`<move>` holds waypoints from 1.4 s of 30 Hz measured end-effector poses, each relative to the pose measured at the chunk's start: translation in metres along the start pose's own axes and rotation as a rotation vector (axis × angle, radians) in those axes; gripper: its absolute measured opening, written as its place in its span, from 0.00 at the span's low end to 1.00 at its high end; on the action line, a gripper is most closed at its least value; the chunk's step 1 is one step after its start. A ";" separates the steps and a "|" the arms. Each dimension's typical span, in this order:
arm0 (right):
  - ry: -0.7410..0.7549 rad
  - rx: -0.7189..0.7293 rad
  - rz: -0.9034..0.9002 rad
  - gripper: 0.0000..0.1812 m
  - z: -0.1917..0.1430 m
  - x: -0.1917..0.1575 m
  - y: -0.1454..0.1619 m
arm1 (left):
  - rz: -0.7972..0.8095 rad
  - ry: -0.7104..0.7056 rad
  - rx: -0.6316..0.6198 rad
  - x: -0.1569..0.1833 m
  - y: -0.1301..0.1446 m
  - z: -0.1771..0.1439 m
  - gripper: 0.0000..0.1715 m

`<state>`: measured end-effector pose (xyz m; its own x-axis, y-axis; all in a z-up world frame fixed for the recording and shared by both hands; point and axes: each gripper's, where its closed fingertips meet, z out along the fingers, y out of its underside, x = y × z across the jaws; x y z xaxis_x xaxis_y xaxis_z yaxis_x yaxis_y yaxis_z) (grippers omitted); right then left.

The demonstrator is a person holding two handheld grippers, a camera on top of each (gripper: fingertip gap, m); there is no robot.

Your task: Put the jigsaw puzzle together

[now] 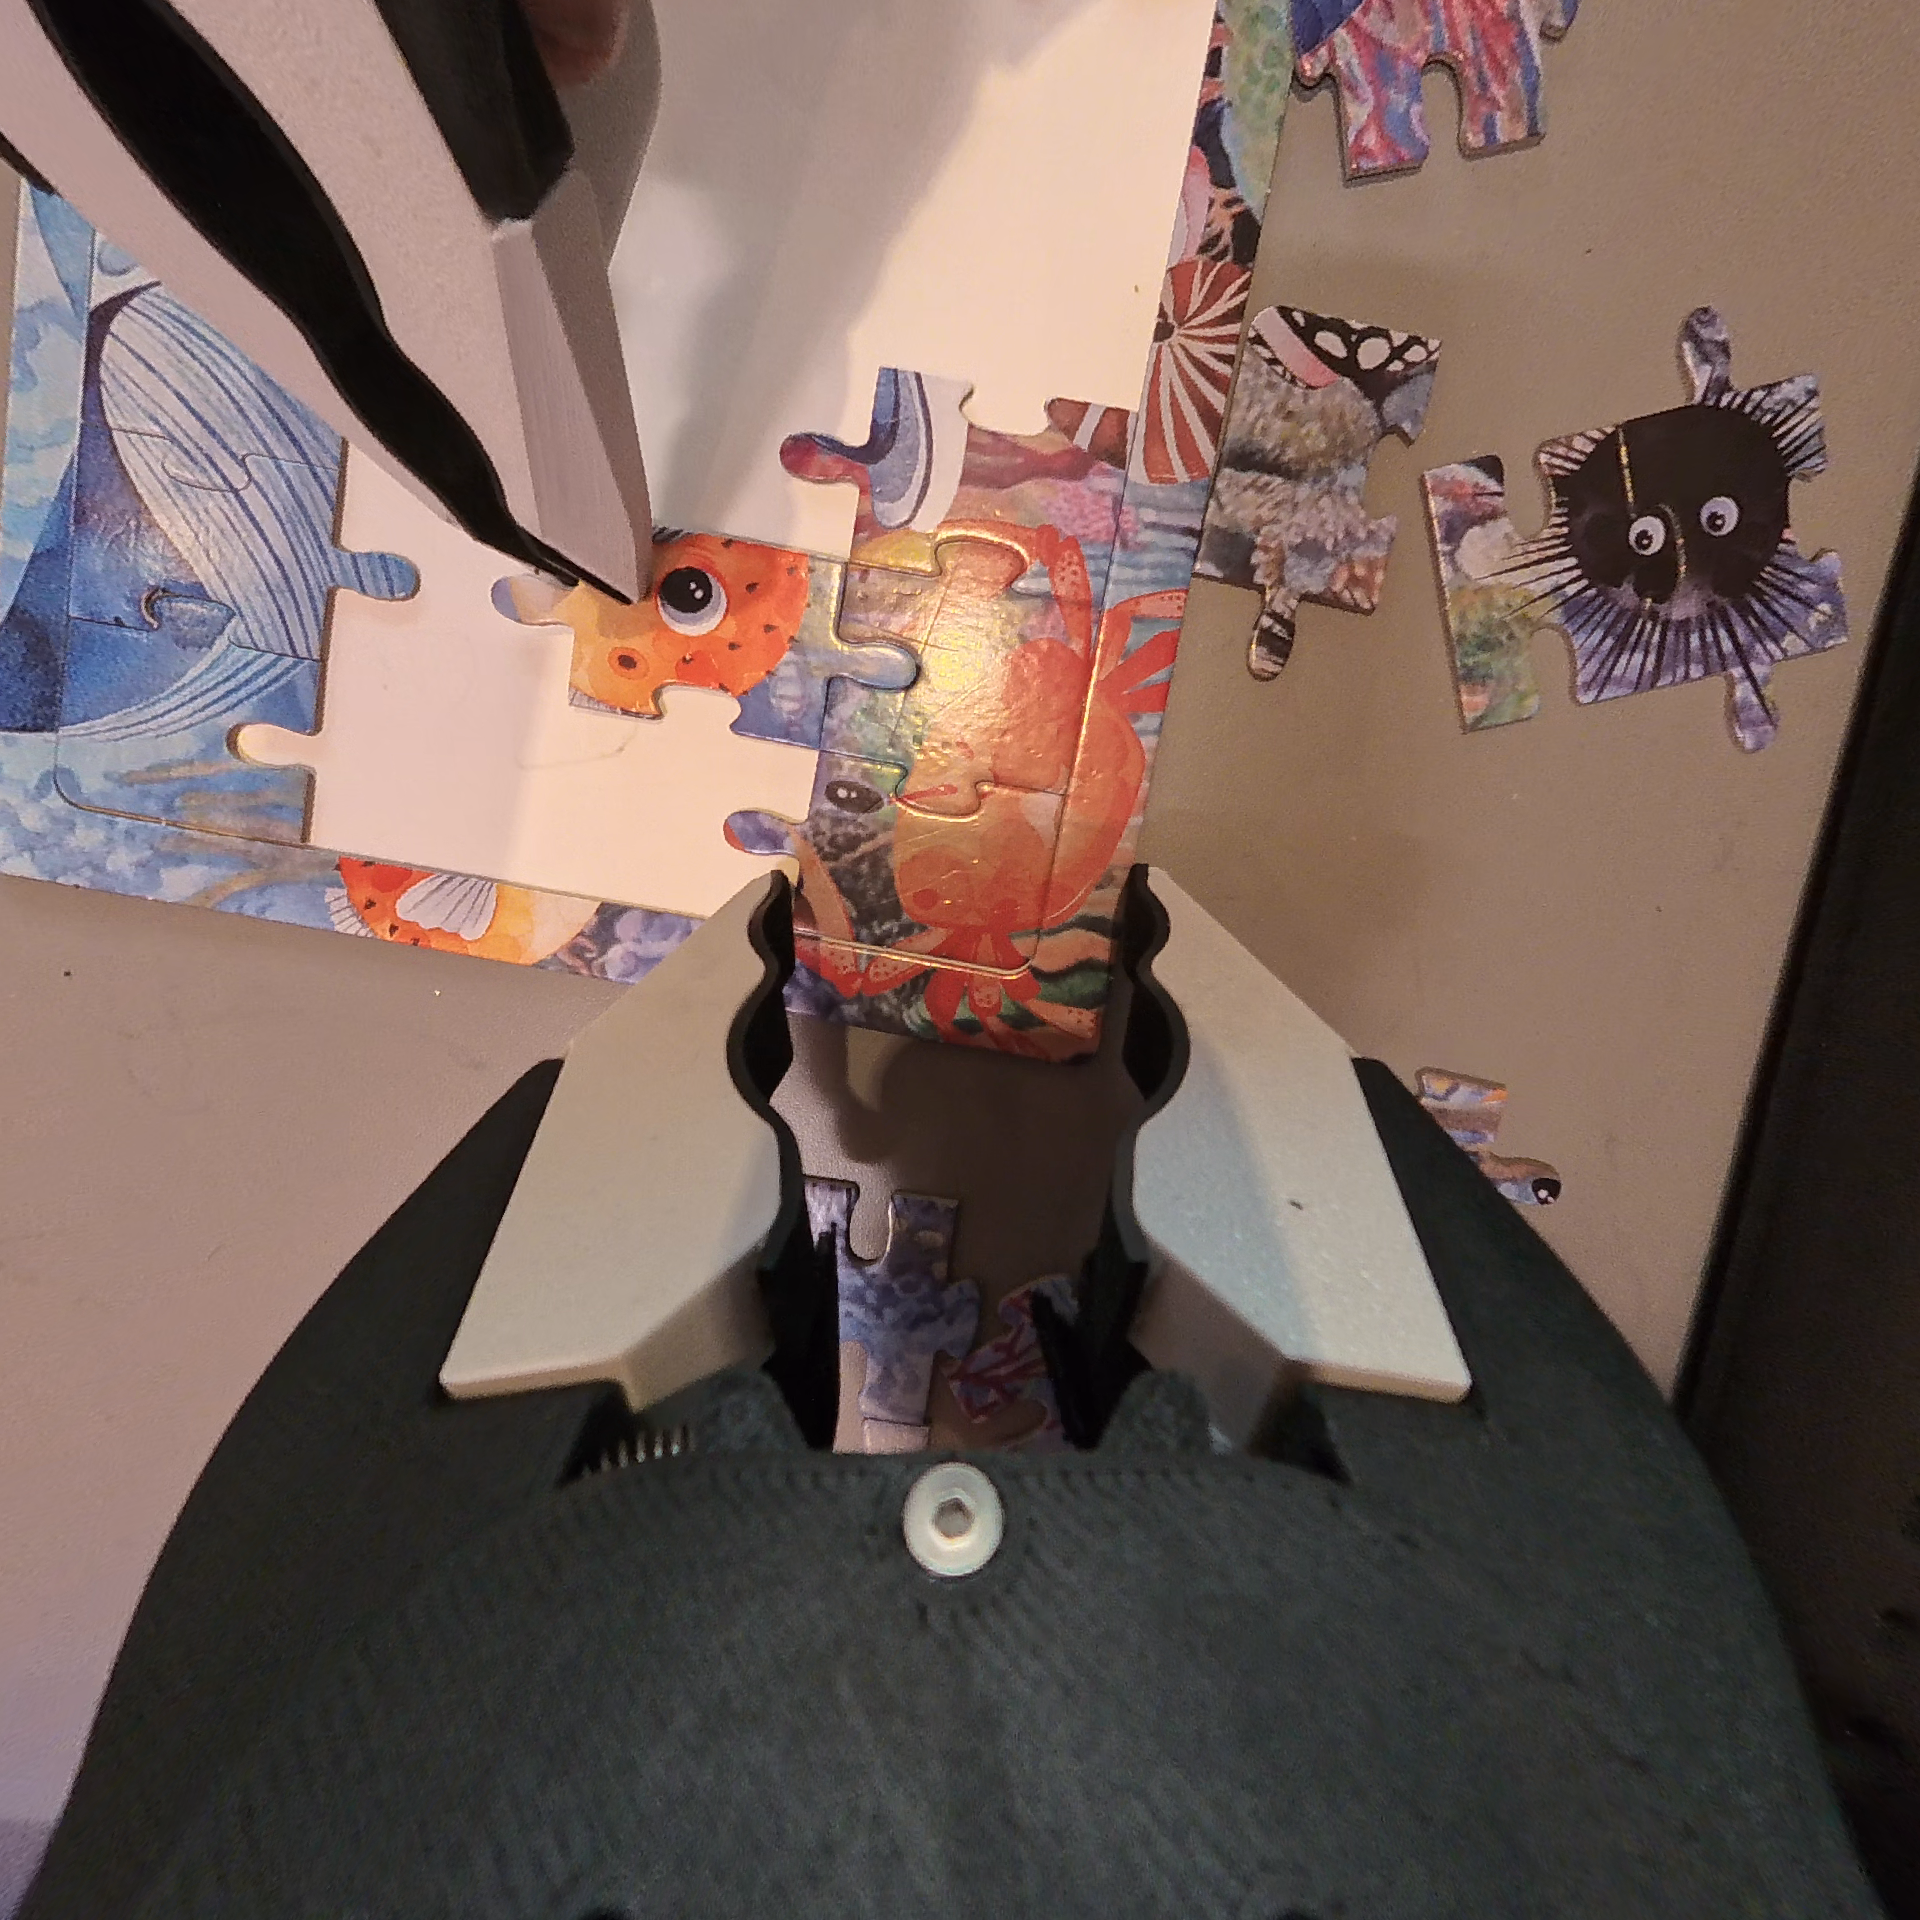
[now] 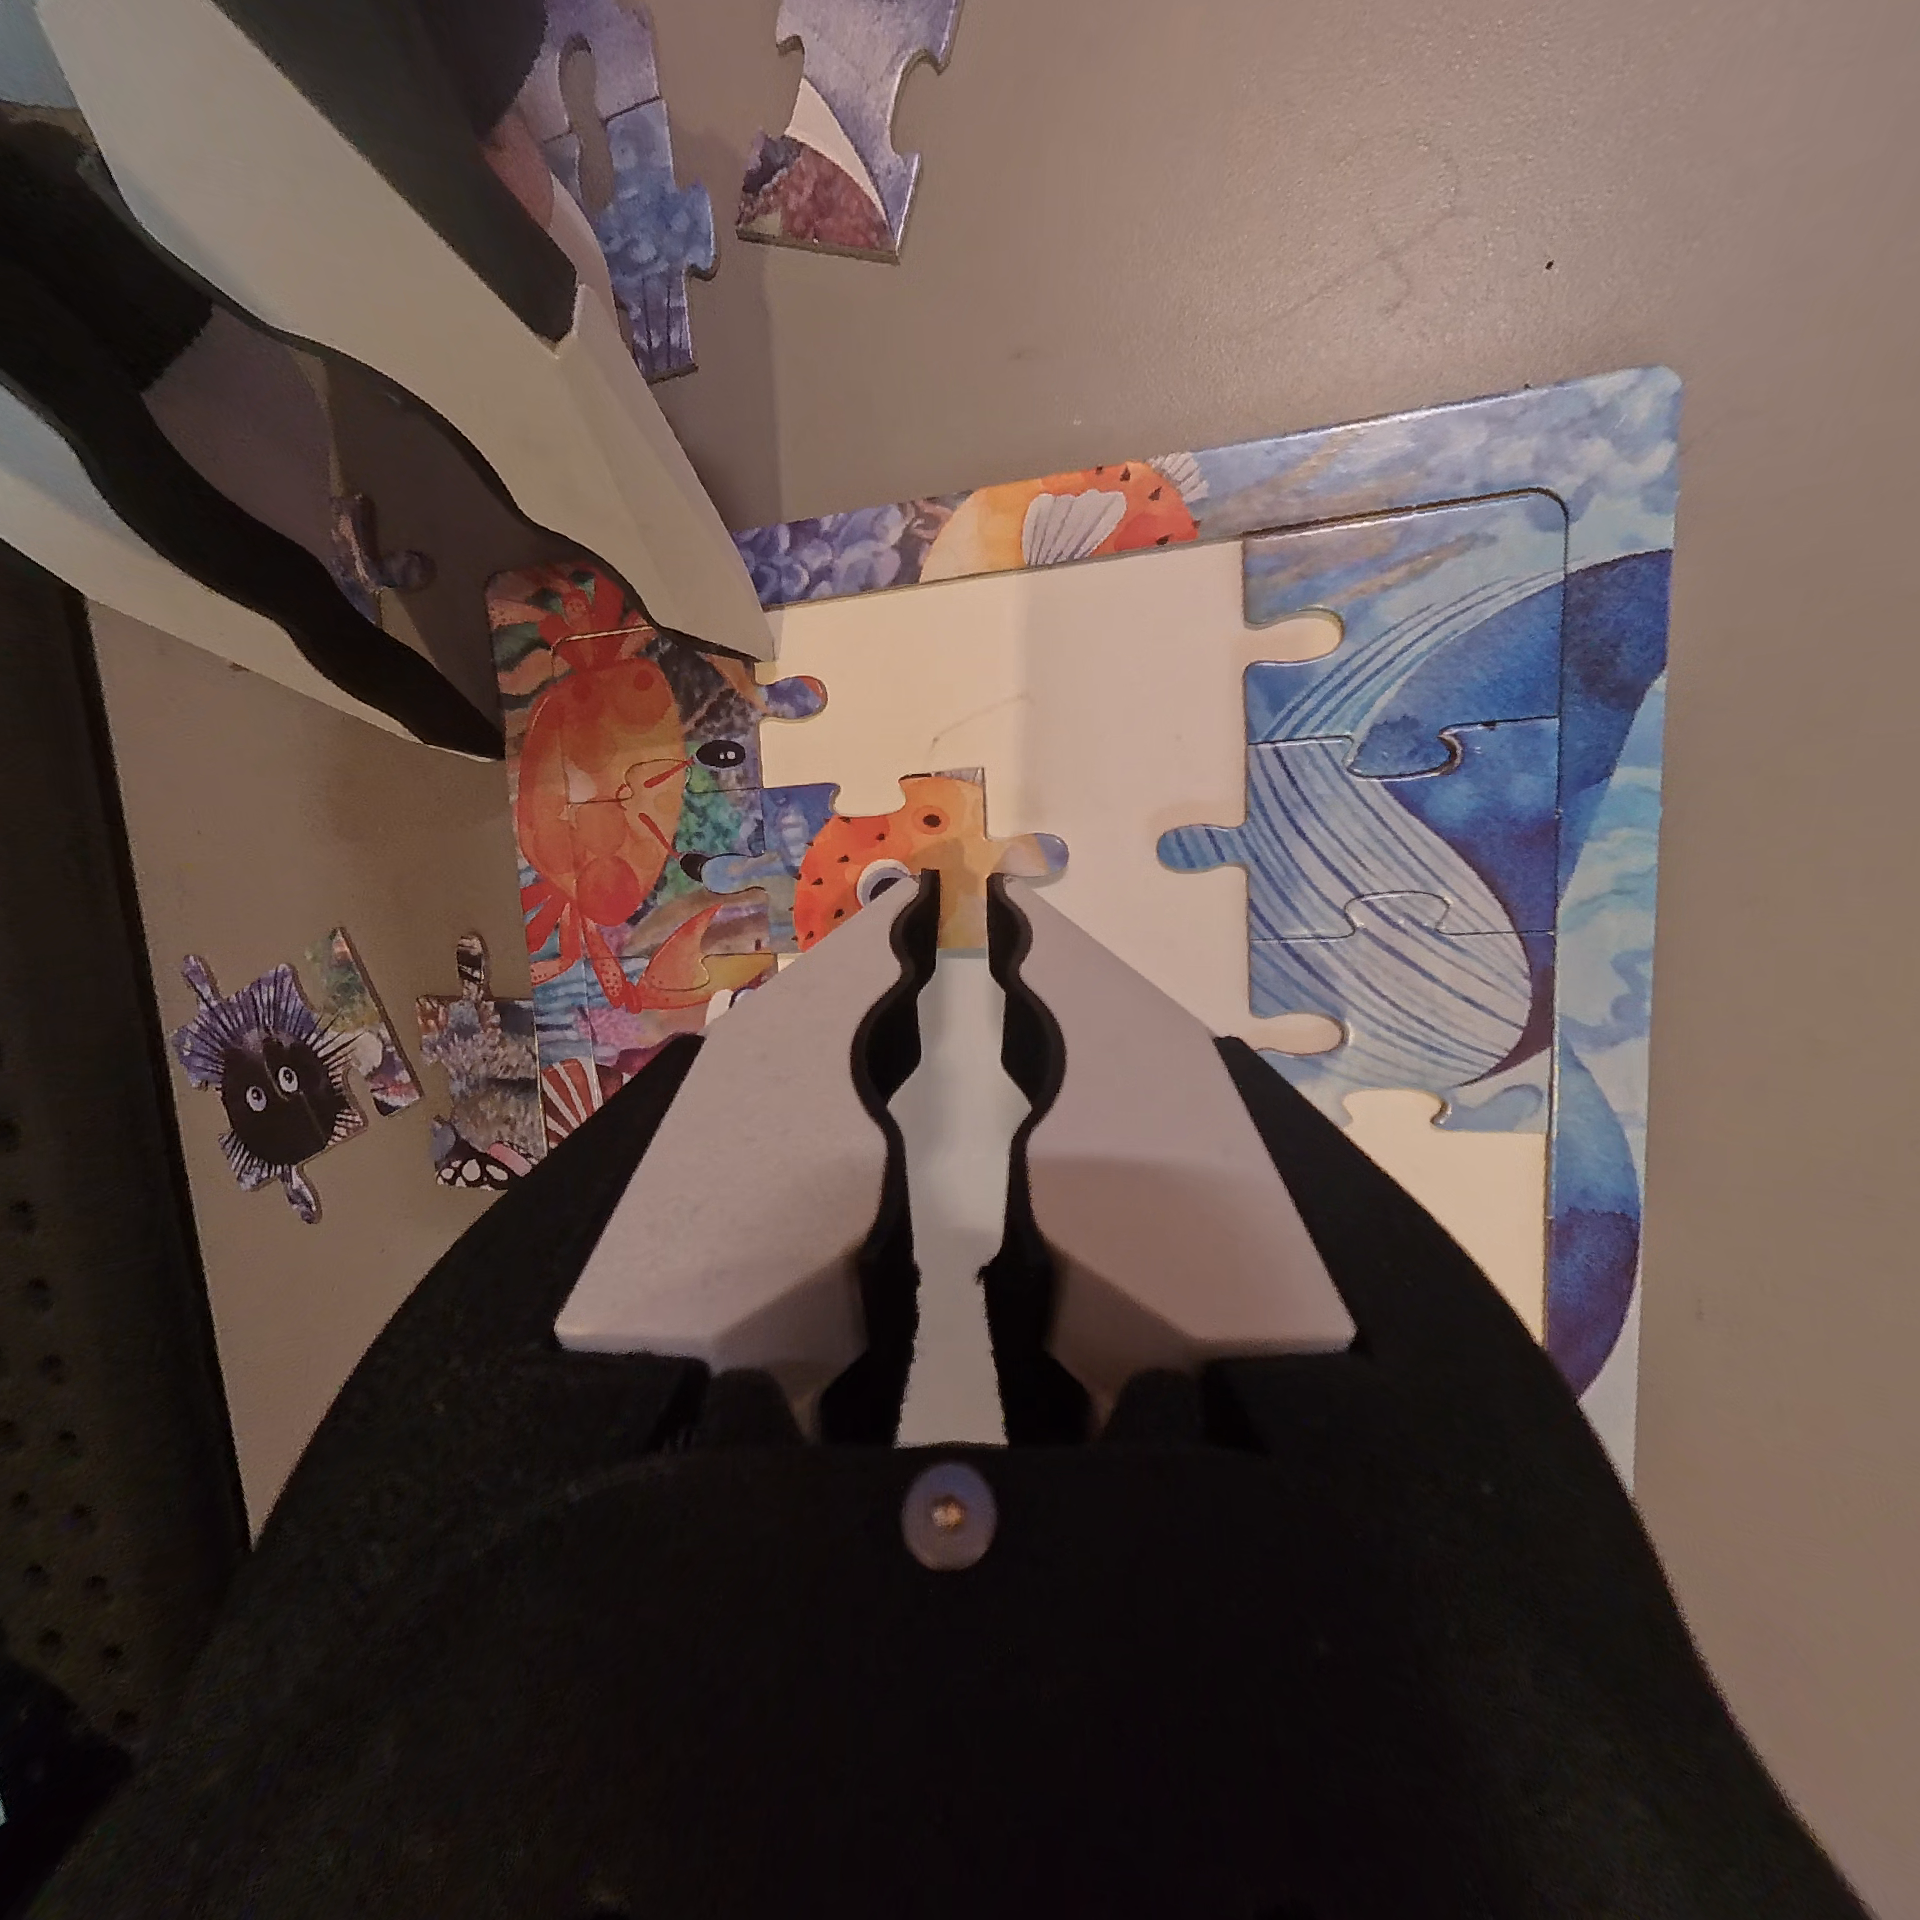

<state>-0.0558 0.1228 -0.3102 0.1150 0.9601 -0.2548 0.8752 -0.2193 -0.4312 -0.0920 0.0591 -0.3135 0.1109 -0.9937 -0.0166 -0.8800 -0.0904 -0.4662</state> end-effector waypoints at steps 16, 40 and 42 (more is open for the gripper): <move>-0.004 0.017 -0.007 0.03 -0.005 -0.001 -0.002 | -0.003 0.000 0.001 0.000 0.000 0.000 0.37; -0.153 0.210 -0.124 0.00 -0.083 -0.071 -0.022 | -0.028 -0.013 -0.018 -0.004 0.002 -0.001 0.38; -0.170 0.179 -0.116 0.00 -0.080 -0.083 -0.008 | -0.035 -0.017 -0.006 -0.005 0.002 -0.006 0.38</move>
<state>-0.0347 0.0591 -0.2166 -0.0752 0.9411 -0.3297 0.7794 -0.1508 -0.6081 -0.0969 0.0639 -0.3094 0.1489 -0.9887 -0.0153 -0.8781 -0.1251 -0.4618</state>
